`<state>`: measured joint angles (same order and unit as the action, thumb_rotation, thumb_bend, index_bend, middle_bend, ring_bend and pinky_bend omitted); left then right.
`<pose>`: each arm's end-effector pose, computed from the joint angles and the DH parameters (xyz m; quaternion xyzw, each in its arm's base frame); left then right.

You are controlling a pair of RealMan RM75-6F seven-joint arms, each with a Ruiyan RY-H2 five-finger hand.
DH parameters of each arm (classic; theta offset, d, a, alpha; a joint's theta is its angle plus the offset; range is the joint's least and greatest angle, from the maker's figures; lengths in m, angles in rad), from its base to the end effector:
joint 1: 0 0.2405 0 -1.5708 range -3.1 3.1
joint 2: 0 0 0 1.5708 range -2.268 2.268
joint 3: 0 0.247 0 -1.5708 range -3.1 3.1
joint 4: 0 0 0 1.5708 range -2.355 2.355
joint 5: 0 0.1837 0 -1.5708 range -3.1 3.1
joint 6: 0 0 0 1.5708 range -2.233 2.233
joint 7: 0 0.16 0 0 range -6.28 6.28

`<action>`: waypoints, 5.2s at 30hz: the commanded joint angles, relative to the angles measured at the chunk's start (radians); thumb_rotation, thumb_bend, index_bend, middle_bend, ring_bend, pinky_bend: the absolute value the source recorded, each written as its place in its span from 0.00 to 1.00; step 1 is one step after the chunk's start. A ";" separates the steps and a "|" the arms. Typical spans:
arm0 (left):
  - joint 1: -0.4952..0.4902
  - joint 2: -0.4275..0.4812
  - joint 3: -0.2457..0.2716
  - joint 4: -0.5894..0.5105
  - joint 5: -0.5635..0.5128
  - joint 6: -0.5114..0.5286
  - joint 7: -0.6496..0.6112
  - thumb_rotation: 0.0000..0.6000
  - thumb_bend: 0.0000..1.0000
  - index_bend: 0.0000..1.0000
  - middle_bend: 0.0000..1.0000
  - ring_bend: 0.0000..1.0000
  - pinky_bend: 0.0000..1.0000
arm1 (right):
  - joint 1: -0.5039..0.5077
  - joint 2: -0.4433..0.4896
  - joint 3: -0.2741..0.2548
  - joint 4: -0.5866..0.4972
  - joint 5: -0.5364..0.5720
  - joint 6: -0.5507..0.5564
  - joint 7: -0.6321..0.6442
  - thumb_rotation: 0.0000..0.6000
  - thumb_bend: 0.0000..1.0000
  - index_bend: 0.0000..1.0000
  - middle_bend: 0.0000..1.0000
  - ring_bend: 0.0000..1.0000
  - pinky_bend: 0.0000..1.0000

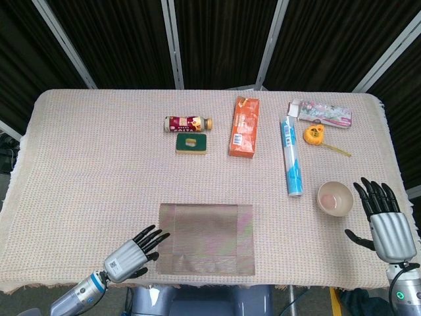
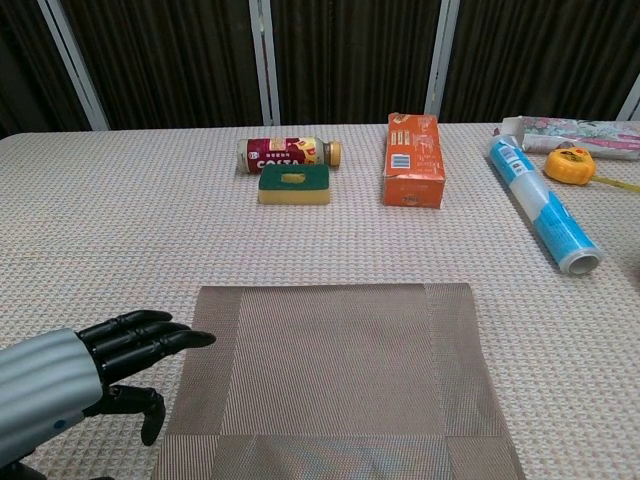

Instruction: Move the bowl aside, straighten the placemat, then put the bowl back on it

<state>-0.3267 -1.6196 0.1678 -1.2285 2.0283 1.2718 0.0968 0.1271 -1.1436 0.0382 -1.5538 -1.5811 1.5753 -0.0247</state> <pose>-0.2042 0.1697 -0.0316 -0.8470 -0.2308 -0.4005 0.2627 -0.2758 -0.2035 0.1826 0.6184 -0.3169 0.4224 0.5821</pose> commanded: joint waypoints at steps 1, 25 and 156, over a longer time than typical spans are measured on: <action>-0.005 -0.027 0.006 0.019 -0.006 0.002 -0.007 1.00 0.26 0.48 0.00 0.00 0.00 | 0.000 0.001 0.001 0.001 0.001 -0.004 0.000 1.00 0.00 0.00 0.00 0.00 0.00; -0.037 -0.100 0.033 0.081 -0.046 -0.012 0.015 1.00 0.38 0.50 0.00 0.00 0.00 | -0.006 0.002 0.015 0.008 0.003 -0.015 0.009 1.00 0.00 0.00 0.00 0.00 0.00; -0.385 0.013 -0.593 -0.014 -0.904 -0.429 -0.253 1.00 0.58 0.76 0.00 0.00 0.00 | -0.013 0.006 0.069 0.010 0.084 -0.061 -0.030 1.00 0.00 0.03 0.00 0.00 0.00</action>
<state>-0.7052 -1.6068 -0.4164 -1.2897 1.1454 0.8559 -0.1262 0.1134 -1.1363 0.1073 -1.5441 -1.4975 1.5159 -0.0534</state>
